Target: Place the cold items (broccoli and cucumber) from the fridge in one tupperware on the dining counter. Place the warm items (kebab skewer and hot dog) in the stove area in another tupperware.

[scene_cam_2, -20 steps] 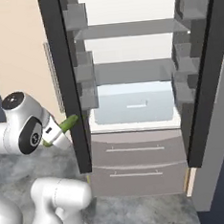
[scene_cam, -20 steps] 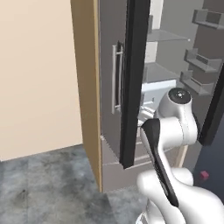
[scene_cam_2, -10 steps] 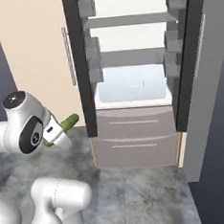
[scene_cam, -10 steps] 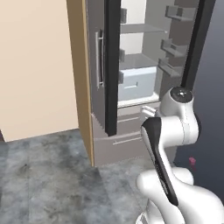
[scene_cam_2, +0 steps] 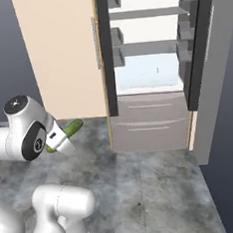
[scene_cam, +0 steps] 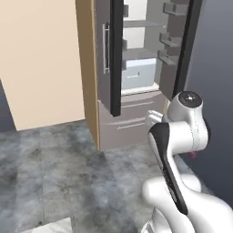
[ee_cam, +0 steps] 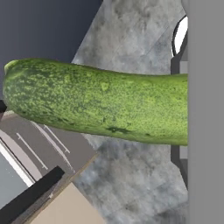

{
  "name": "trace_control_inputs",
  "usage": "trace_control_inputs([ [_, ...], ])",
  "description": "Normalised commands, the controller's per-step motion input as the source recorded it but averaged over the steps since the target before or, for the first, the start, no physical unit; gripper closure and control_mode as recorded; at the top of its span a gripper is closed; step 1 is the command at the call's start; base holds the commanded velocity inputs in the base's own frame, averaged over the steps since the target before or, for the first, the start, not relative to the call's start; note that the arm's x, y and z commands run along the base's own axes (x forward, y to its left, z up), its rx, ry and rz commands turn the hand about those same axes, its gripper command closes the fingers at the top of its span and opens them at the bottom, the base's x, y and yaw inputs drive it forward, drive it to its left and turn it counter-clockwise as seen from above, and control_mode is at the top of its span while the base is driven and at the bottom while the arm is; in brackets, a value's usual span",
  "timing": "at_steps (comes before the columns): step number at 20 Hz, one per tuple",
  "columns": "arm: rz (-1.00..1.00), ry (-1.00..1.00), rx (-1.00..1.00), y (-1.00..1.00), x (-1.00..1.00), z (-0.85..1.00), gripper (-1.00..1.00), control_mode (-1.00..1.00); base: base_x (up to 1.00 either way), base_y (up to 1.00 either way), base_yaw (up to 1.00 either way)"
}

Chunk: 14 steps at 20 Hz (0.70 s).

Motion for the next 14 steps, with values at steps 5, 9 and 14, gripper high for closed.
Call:
trace_control_inputs([
  [5, 0.0, 0.0, 0.0, 0.0, 0.0, 0.0, 1.0, 1.0, -0.99, 0.39, 0.13],
  [9, 0.0, 0.0, 0.0, 0.0, 0.0, 0.0, 1.0, 1.0, -0.93, 0.15, 0.29],
  [14, 0.0, 0.0, 0.0, 0.0, 0.0, 0.0, 1.0, 1.0, -1.0, -0.16, 0.23],
])
